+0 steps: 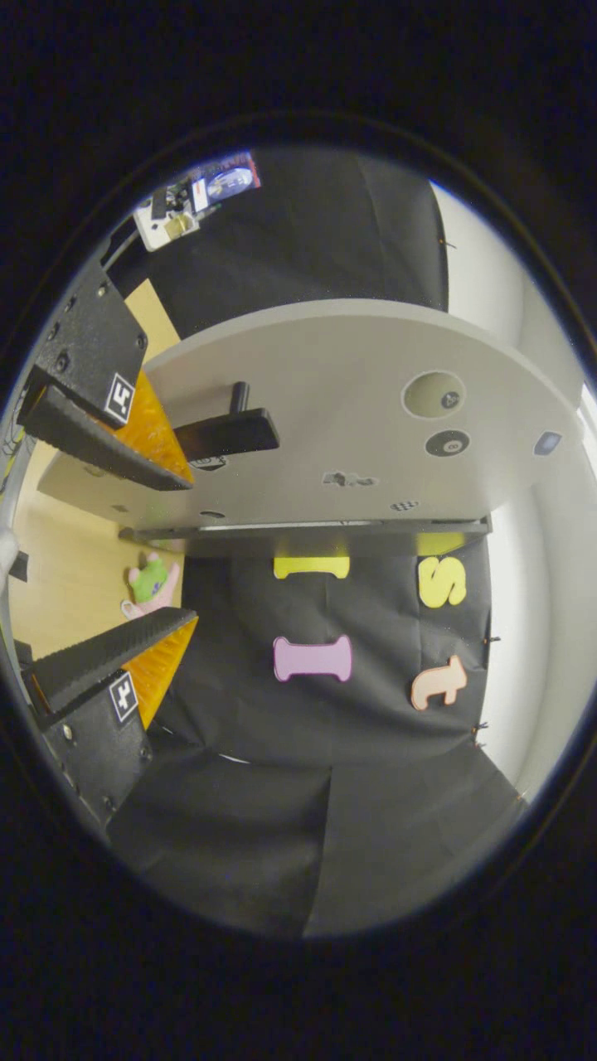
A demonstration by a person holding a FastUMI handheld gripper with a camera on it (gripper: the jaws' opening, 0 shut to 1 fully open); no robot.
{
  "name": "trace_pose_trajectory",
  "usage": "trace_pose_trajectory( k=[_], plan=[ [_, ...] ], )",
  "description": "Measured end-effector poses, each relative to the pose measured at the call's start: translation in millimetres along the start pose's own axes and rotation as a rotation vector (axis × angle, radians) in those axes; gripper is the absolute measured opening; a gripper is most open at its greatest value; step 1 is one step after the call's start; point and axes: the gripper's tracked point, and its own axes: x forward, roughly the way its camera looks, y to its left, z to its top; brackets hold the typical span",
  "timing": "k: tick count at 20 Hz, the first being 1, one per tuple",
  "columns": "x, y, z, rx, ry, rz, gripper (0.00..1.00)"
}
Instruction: Open the shoe cabinet door, grab the shoes and put them into the shoe cabinet, then close the shoe cabinet door.
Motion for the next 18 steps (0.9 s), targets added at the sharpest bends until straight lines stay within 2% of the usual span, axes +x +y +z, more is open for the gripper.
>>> trace_pose_trajectory(
  k=[3,8,18],
  plan=[
    [3,18,-2,0.022,0.010,0.028,0.94],
    [8,58,-2,0.021,0.018,0.019,0.94],
    [41,156,3,0.004,-0.016,-0.070,0.94]
  ],
)
